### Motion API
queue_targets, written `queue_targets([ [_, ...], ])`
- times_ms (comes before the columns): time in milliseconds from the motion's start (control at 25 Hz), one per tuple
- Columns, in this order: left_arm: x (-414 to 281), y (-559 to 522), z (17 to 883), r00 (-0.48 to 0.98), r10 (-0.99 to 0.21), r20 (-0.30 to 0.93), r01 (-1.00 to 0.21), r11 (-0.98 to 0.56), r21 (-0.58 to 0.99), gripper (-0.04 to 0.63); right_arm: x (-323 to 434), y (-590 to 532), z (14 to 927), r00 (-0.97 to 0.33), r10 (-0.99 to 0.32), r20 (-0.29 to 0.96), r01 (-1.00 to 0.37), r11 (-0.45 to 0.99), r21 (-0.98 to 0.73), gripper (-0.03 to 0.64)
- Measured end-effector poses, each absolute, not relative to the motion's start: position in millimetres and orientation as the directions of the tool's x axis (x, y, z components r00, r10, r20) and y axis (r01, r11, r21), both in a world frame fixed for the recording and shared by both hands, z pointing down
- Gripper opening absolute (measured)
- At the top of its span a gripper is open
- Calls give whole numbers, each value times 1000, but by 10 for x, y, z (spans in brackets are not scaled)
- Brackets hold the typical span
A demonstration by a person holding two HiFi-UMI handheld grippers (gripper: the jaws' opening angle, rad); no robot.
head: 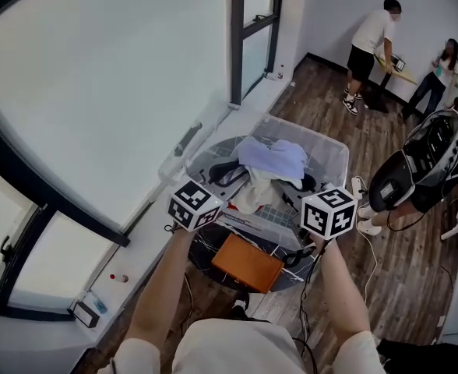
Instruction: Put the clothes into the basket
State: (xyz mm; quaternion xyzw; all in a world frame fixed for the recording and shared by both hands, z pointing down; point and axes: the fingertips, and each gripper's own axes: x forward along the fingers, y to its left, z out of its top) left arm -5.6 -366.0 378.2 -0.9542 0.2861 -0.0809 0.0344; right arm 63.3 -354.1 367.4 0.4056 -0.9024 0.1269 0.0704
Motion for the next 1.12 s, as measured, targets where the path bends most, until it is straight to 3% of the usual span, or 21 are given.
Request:
queue_targets([
  [680,295,-4495,4622,850,-449,276,-459,-888,-29,115,897,-4311,4449,-582,-743,332,-813,534,-231,149],
  [1120,121,-4844,5021,847,-409,339,-438,-899,12,115,1122,-5000,5386,-499,-698,513,-863,450,-228,149],
])
